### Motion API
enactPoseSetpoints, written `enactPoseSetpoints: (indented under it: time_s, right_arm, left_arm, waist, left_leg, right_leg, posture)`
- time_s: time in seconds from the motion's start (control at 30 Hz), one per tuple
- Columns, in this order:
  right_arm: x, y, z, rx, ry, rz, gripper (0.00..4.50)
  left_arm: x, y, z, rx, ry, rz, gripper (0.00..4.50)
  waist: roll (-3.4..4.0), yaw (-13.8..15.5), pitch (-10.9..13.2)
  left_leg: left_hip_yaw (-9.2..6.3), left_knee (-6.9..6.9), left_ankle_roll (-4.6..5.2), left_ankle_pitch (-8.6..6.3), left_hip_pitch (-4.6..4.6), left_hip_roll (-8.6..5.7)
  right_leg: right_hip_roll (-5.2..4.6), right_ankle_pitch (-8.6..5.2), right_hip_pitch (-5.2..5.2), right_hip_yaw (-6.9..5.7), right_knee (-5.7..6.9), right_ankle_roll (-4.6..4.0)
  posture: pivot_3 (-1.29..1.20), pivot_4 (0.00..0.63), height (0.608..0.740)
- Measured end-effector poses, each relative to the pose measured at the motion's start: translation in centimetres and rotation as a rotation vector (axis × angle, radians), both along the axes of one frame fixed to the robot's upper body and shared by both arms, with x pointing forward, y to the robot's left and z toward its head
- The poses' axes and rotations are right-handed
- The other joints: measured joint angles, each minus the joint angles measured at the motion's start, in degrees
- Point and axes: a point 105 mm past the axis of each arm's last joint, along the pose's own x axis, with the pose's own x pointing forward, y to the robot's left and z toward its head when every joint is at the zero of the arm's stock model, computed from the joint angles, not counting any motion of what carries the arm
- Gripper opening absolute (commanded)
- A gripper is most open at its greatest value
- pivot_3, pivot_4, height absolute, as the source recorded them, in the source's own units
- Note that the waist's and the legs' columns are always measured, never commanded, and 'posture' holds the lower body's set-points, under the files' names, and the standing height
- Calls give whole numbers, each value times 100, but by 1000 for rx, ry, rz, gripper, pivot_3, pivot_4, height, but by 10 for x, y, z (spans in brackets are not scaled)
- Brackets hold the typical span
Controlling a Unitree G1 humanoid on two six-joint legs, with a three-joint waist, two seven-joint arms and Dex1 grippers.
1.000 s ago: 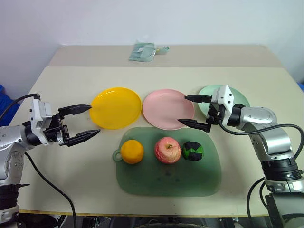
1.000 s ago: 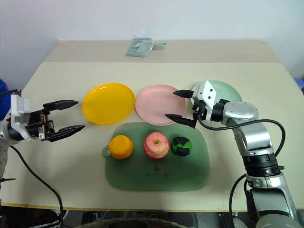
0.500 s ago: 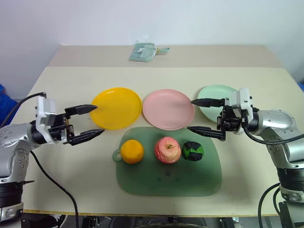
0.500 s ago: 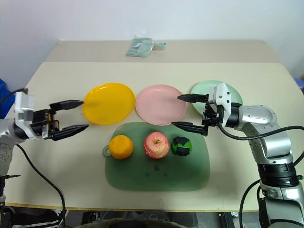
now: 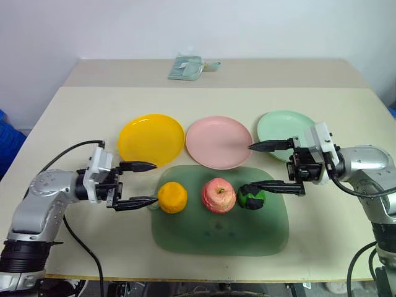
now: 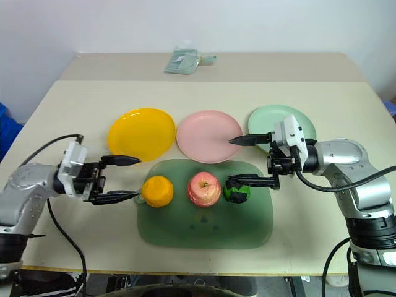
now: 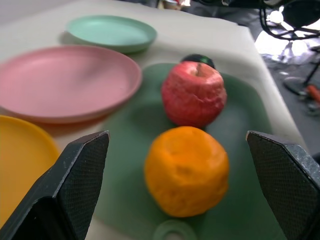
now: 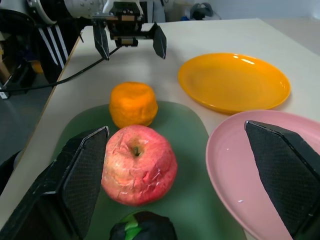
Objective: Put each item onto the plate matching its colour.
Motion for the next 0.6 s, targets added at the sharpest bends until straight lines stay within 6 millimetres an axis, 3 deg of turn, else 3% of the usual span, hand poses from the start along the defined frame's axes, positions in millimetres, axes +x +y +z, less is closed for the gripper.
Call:
enactPoseSetpoints:
  time_s: [0.37,0.6]
  right_arm:
    - [-9,4,-3,-25,35,15,4463]
    - [-7,6,-1,-2,44,1,4463]
  left_arm:
    - [0,-27,-32,88,-20,-77,4500]
    - [8,-37,-35,96,-105,-68,4500]
  waist:
    - [-1,2,0]
    - [-1,4,-1]
  left_leg:
    - [0,1,0,0,0,0]
    - [0,3,0,0,0,0]
  right_leg:
    - [0,0,1,0,0,0]
    - [0,1,1,-1,0,1]
  posture:
    - [0,150,738]
    - [0,150,738]
